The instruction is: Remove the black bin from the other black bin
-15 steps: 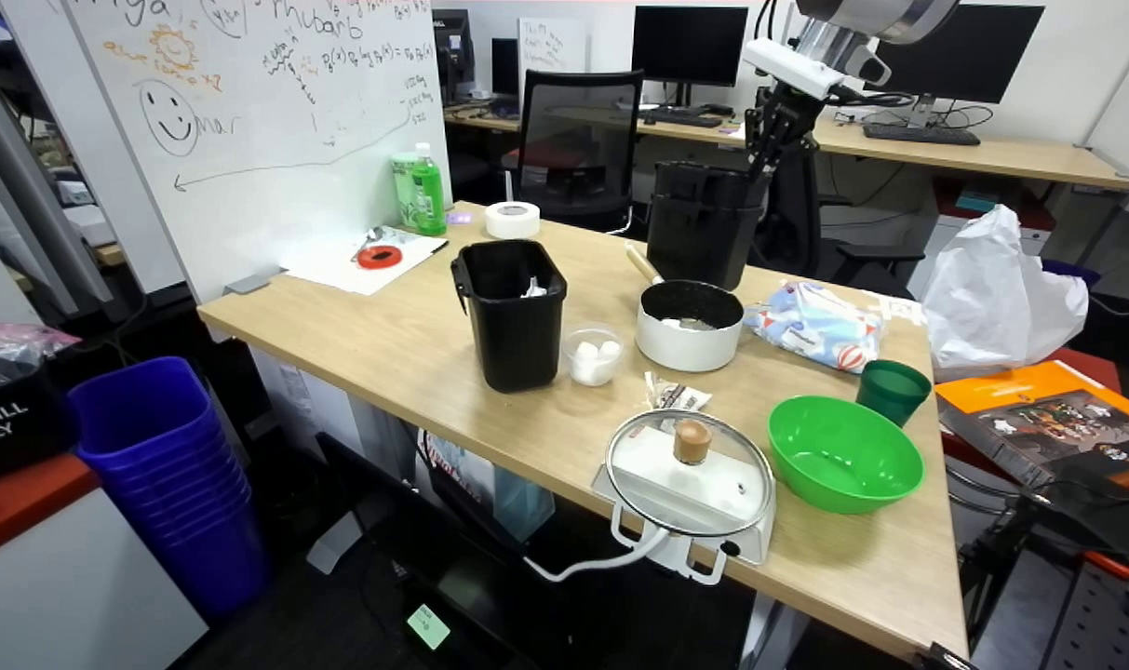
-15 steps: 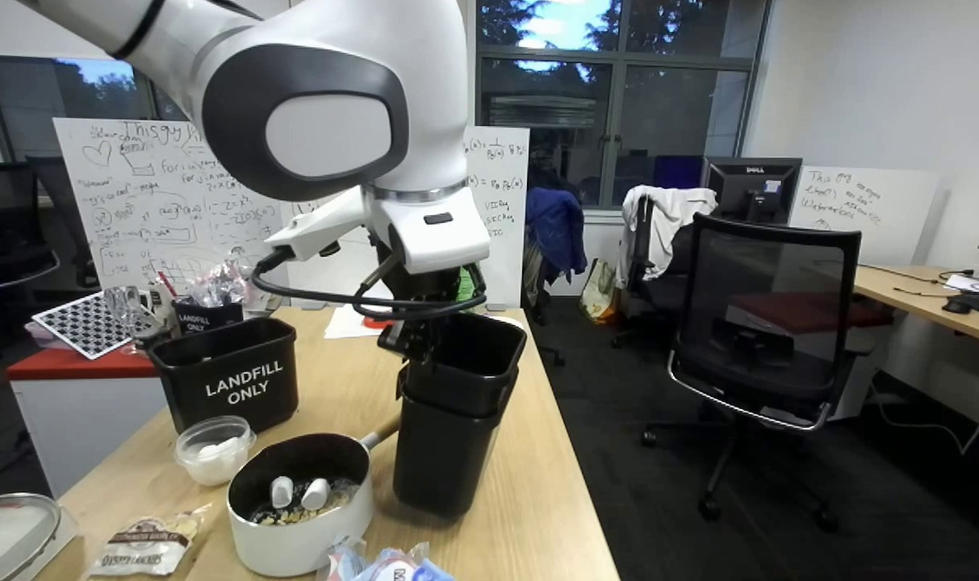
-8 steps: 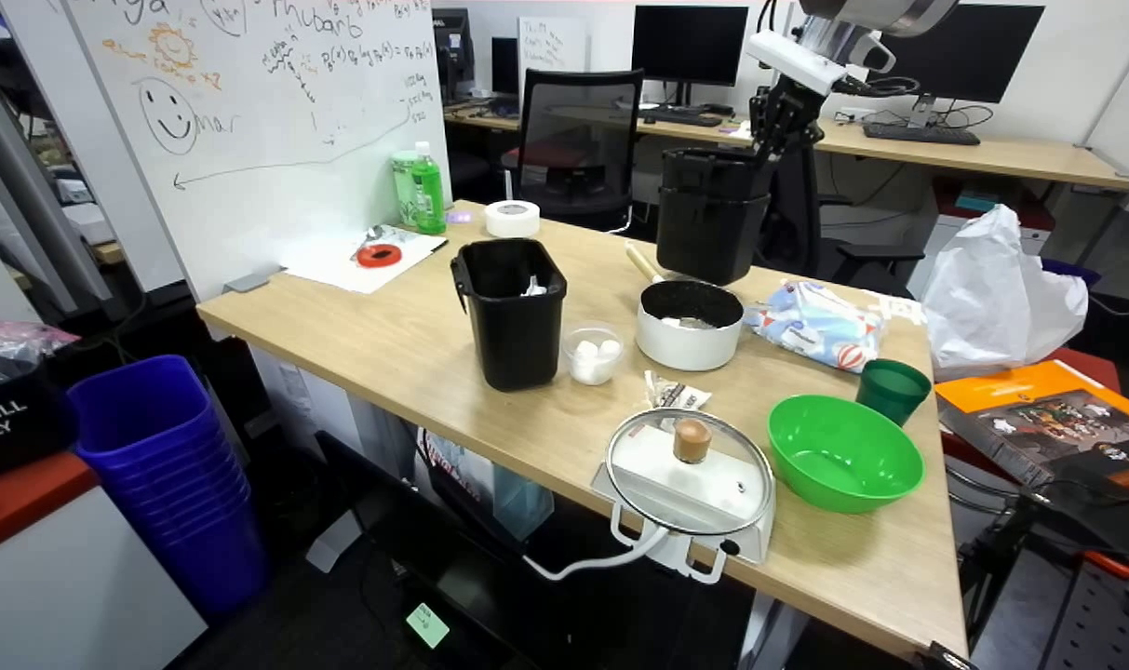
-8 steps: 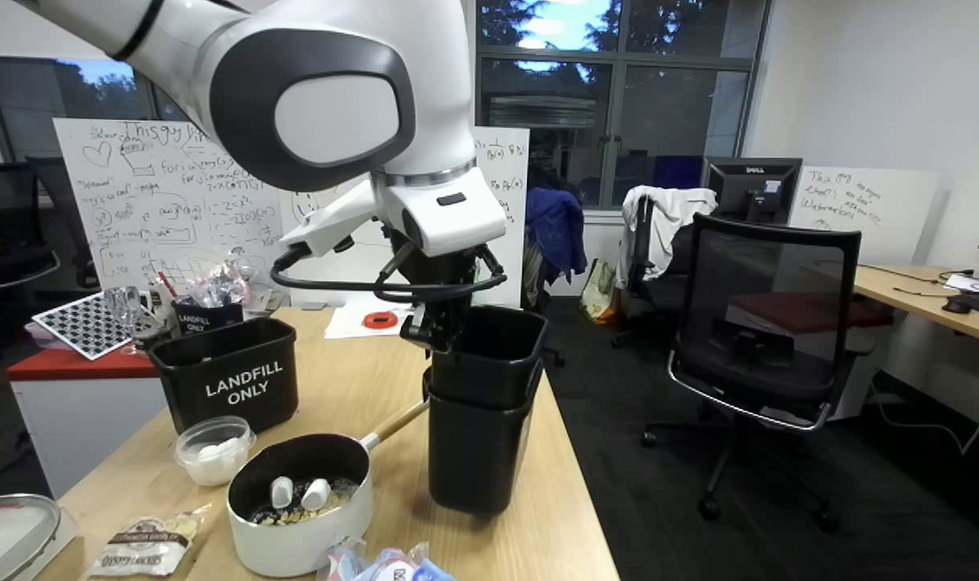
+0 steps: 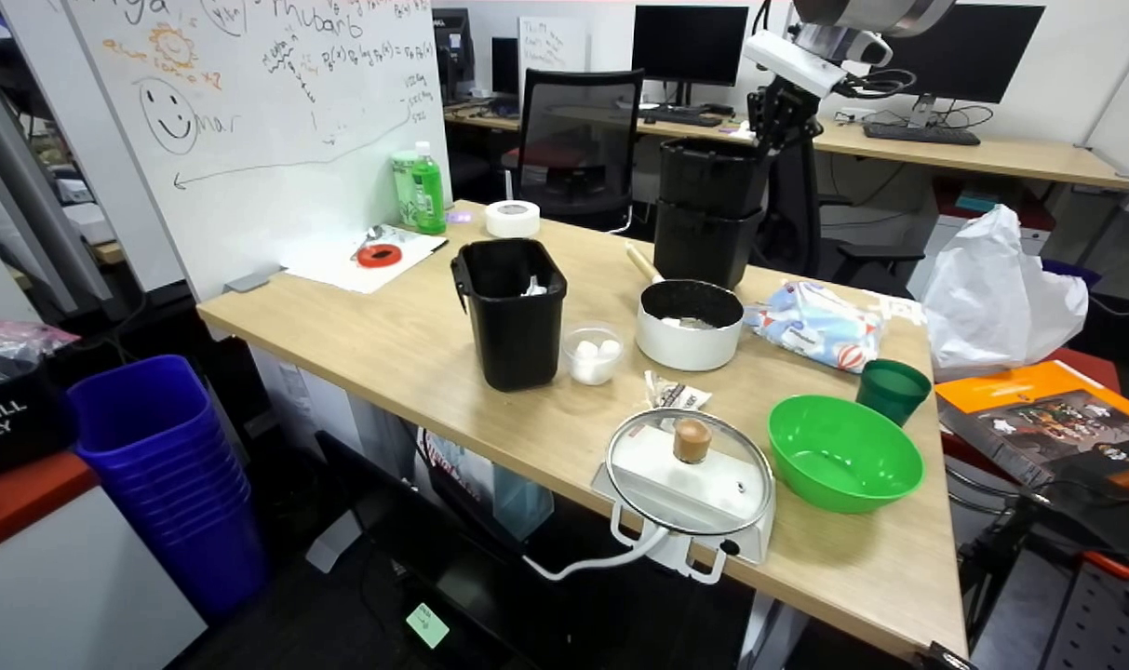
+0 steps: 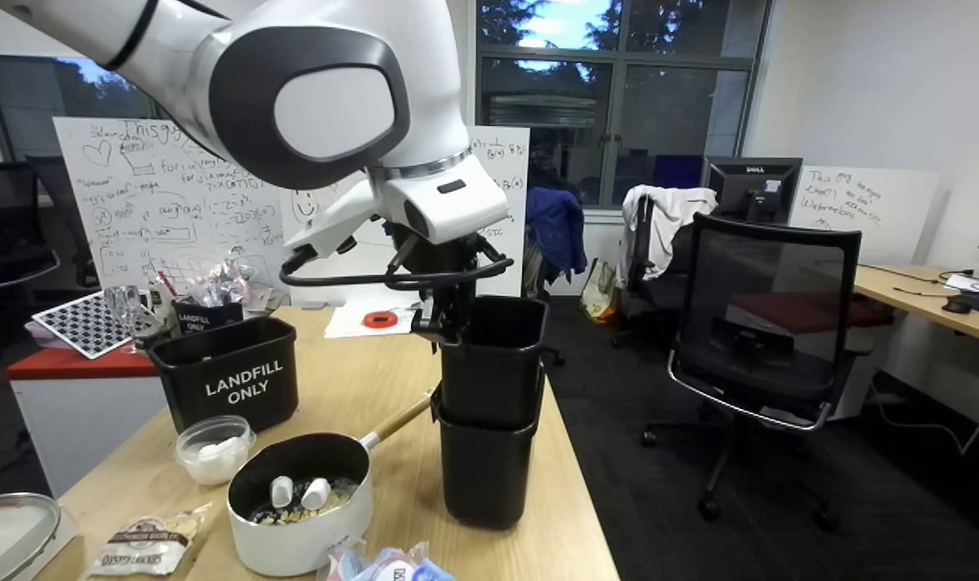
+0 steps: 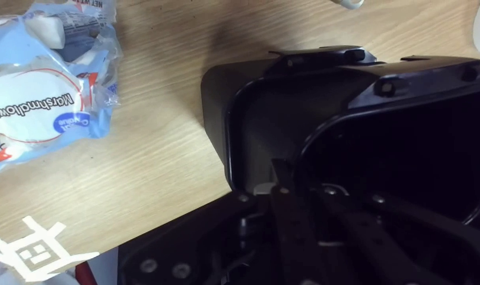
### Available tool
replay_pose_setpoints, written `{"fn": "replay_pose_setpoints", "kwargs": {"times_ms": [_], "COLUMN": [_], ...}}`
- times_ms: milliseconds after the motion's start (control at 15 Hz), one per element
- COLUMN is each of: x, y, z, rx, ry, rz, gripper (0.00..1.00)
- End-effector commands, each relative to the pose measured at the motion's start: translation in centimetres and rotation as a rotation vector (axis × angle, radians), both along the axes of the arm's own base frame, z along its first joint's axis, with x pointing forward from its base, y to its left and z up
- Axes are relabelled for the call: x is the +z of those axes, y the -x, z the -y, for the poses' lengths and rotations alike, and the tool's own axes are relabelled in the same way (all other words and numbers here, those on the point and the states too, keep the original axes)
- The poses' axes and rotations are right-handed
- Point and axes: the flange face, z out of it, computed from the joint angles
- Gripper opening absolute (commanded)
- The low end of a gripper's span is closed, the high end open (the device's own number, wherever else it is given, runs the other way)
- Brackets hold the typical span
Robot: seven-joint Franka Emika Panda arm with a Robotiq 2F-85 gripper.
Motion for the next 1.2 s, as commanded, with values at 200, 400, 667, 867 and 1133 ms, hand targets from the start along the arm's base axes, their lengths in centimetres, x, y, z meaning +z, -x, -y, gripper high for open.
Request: {"fn": "replay_pose_setpoints", "kwargs": {"times_ms": [200,400,667,867,1133], "x": [2.9,5.7,8.8,9.9,10.7], "y": [0.6,1.2,2.2,2.5,1.7], "z": [-0.2,-0.6,-1.4,-3.6,-9.1], "rx": [0.022,0.029,0.055,0.119,0.267], "ry": [0.021,0.040,0.065,0.074,0.113], "rz": [0.068,0.112,0.161,0.202,0.251], "gripper": [0.02,0.02,0.02,0.02,0.02]}}
